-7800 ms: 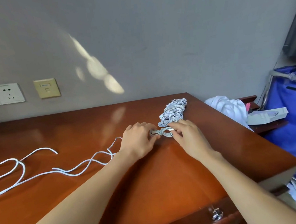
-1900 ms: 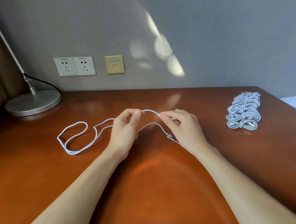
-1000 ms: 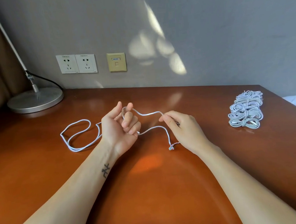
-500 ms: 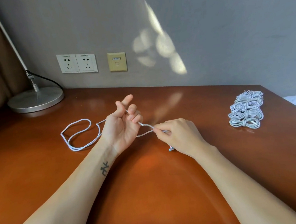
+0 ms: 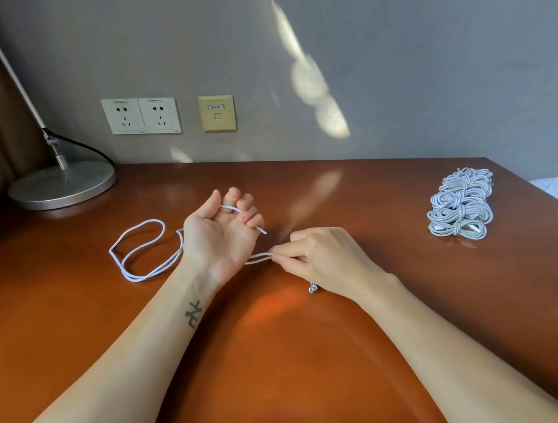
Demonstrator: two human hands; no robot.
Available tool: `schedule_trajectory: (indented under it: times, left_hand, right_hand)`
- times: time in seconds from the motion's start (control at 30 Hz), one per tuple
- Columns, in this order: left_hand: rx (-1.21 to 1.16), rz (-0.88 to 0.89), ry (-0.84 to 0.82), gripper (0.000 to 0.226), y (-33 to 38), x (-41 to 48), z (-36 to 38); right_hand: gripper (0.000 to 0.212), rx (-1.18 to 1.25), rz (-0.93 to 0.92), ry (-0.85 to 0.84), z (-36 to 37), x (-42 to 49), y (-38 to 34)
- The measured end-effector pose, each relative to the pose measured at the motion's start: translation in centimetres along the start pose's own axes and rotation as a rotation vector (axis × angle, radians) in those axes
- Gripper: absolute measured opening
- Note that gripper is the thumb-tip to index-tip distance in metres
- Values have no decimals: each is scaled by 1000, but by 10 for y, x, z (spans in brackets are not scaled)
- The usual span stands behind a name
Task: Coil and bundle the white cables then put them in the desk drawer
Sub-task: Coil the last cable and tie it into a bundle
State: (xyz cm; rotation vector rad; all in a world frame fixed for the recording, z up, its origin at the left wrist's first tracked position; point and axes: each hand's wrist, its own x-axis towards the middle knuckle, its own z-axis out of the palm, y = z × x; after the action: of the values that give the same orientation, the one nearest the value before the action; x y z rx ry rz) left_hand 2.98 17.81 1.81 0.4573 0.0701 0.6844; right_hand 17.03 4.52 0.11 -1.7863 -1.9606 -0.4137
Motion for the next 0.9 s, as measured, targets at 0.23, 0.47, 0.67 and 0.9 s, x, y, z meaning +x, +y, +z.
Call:
schedule_trajectory:
  times: [0.23,0.47,0.67,0.9]
  left_hand:
    - [532,220,222,45,-3,11,-11]
    - [1206,403,191,45,-13,6,-9]
    - [1421,466,180,45,-14,5,-14]
    - [1666,545,124,36,-17,5,-21]
  right_hand:
    - [12,169,160,67,5,0,5]
    - [11,710,491,81,-2,-2,6]
    - [24,1000,559,119,-7,1,5]
    - [26,425,498,194,-6,-2,16]
